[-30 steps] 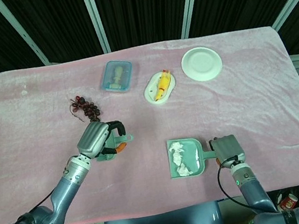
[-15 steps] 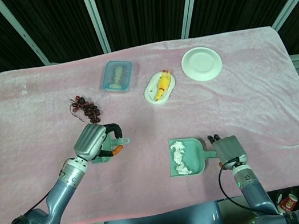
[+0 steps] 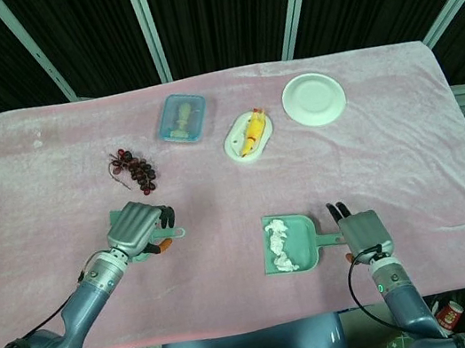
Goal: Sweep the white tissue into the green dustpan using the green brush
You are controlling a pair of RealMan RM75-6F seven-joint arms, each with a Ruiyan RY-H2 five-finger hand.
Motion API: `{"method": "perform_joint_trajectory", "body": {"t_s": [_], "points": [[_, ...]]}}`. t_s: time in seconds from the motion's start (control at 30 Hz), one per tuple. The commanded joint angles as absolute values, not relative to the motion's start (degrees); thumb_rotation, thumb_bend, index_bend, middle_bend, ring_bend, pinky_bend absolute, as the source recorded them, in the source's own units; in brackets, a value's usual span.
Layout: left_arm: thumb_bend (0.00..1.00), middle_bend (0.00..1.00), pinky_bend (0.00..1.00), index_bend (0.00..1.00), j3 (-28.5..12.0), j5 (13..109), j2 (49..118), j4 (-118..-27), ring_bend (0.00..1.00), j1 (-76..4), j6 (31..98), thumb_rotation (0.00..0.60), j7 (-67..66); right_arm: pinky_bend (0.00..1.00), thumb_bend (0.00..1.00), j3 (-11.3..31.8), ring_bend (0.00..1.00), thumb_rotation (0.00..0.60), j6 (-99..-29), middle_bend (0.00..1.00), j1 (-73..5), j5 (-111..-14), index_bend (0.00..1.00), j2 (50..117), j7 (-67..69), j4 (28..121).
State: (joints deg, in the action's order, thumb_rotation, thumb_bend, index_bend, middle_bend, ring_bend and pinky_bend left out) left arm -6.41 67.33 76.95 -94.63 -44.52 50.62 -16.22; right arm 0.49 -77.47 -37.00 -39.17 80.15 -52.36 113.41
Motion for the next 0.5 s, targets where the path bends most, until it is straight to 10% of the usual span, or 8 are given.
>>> {"method": "perform_joint_trajectory", "body": {"t_s": [0.03,0.5], "points": [[0.35,0.63,0.99,0.60,-4.2,63.8,77.1,-94.3,0.88,-44.3,49.6,0.600,-20.0,0.77,0.12,0.5,0.68,0.600,-77.5,0.10,-36.7,-39.6,0.02,79.7,-51.9,113.9],[0.17,0.47,0.99,0.43,-1.9,61.6,82.6,-90.0,0.87,-42.7,50.7,0.600,-22.2,0.77,0.12,0.6,0.68,0.600,-77.4,0.10,-36.1,-40.4,0.02,78.6,-51.3,114.6]]}}
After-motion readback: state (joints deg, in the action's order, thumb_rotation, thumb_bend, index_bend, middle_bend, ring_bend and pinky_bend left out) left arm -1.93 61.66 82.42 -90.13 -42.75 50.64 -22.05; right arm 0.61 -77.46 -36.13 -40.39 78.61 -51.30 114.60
